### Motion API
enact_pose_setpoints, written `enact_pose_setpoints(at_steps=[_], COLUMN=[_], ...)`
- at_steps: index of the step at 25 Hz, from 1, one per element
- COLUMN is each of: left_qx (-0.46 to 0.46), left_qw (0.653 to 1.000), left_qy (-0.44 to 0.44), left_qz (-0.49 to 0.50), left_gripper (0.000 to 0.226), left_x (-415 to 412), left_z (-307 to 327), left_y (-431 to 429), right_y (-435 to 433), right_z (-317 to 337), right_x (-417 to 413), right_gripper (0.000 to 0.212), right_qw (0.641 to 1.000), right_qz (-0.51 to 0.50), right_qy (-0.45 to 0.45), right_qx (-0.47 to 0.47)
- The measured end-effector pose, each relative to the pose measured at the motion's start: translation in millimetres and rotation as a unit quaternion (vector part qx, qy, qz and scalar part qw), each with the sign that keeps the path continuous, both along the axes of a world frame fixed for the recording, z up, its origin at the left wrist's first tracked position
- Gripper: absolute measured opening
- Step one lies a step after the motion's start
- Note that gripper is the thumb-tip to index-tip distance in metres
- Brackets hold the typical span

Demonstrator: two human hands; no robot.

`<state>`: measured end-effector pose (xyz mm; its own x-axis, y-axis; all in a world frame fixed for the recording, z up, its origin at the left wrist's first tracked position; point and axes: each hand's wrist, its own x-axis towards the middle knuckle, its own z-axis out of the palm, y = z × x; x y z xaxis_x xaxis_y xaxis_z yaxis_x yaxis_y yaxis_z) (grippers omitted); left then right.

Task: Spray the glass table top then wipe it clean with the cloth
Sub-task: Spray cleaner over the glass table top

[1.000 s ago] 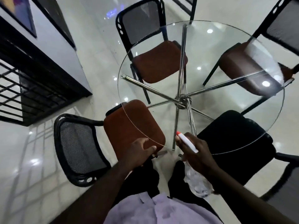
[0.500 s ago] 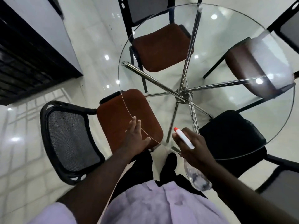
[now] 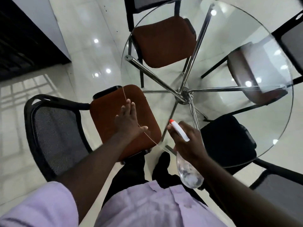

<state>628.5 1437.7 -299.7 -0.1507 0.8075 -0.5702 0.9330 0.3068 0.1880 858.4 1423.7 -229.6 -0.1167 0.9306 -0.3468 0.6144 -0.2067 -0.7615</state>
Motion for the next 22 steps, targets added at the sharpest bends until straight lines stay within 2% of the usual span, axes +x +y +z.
enact_pose_setpoints(at_steps=[4, 10, 13, 15, 16, 20, 22], left_qx=[-0.026, 0.003, 0.044, 0.094, 0.104, 0.039, 0.022], left_qw=[1.0, 0.997, 0.994, 0.985, 0.981, 0.993, 0.991], left_qy=[0.009, 0.043, 0.036, 0.064, 0.072, 0.057, 0.069], left_qz=[-0.006, -0.065, -0.098, -0.131, -0.146, -0.097, -0.112], left_gripper=[0.127, 0.115, 0.094, 0.082, 0.087, 0.142, 0.148], left_x=[-11, -29, -42, -47, -50, -63, -66], left_z=[3, 2, 3, 4, 1, -13, -18], left_y=[12, 23, 38, 47, 50, 58, 63], right_y=[13, 45, 64, 80, 89, 113, 122], right_z=[11, 21, 23, 26, 28, 35, 34], right_x=[-13, -37, -48, -56, -60, -74, -81], right_gripper=[0.03, 0.031, 0.041, 0.041, 0.04, 0.043, 0.047], right_qw=[0.998, 0.994, 0.996, 0.998, 0.998, 0.998, 0.997], right_qz=[-0.023, -0.048, -0.057, -0.059, -0.054, -0.036, -0.069], right_qy=[0.012, 0.06, 0.035, 0.014, 0.007, -0.007, 0.009], right_qx=[-0.059, -0.077, -0.055, -0.036, -0.041, -0.043, -0.029])
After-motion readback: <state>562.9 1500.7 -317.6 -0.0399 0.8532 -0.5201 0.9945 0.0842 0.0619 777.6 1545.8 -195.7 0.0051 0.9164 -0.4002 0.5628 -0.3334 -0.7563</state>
